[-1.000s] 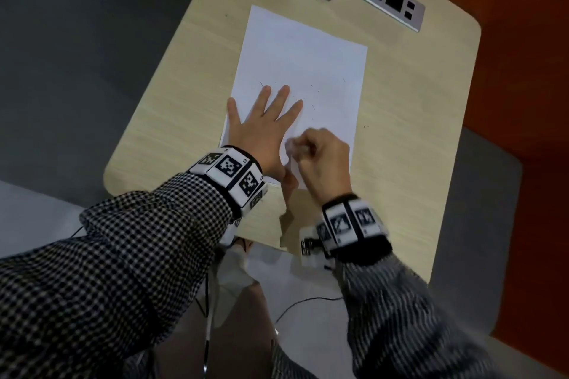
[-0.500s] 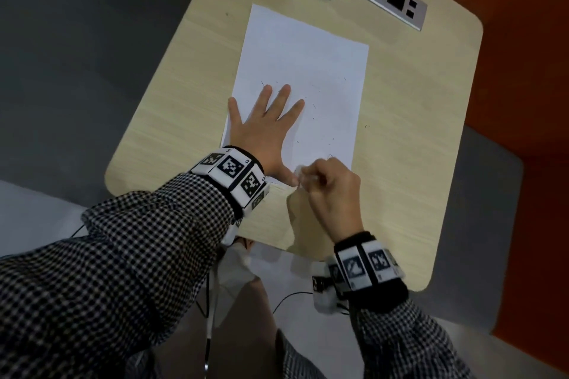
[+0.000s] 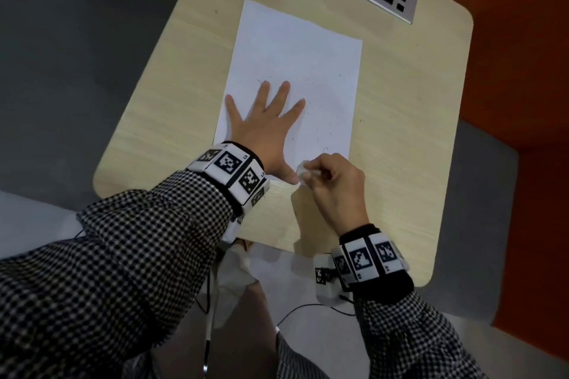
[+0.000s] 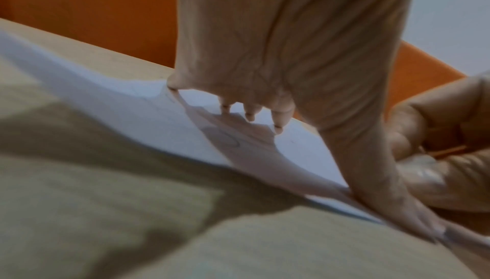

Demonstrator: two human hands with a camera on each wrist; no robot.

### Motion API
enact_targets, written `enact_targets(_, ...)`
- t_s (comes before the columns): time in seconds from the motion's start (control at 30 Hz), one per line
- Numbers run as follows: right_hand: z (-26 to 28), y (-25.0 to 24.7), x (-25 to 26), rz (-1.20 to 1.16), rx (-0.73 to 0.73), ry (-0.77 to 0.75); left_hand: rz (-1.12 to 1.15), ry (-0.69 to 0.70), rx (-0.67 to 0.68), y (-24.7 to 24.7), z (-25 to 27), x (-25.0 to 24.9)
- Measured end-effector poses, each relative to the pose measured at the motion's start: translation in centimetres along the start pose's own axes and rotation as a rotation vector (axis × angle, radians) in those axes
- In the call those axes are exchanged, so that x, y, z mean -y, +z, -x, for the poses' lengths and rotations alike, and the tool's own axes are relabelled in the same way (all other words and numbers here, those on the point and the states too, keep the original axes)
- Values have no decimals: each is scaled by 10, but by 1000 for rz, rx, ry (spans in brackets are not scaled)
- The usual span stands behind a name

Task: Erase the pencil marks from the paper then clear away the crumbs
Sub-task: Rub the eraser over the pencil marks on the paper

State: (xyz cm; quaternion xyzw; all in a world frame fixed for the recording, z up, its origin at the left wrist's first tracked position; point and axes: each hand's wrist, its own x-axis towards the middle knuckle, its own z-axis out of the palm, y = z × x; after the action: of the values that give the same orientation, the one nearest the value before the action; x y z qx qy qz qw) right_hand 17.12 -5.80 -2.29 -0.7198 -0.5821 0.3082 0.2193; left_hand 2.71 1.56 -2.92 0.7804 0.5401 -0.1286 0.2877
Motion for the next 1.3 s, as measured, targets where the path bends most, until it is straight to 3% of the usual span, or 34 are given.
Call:
enact_targets(0.13,2,-4,3,-5,40,18,-22,50,12,7,-3,-5)
enact_targets(0.3,-45,-5,3,42,-45,-12,-10,54,12,9,-4,-3)
enact_targets(0.47,12,-4,-4,109,-12,-39,1,41,14,9,-5,-2)
enact_targets(0.67,-43,-2,1,51,-72,-40,-14,42,3,9,-6,-3)
enact_targets(0.8,5,-1,-7,110,-60,-48,-7,34,5,9,-7,-3)
enact_targets(1.03,-45,-6,-5,-20,-110,31,1,8,3,7,-5,-8)
enact_targets(1.2,-37,-12,-4,-74,-38,62,76,-23,-29,5,0,-7)
enact_targets(1.3,-29,-19,-2,-119,-18,69,116,58,-77,6,-3,-18)
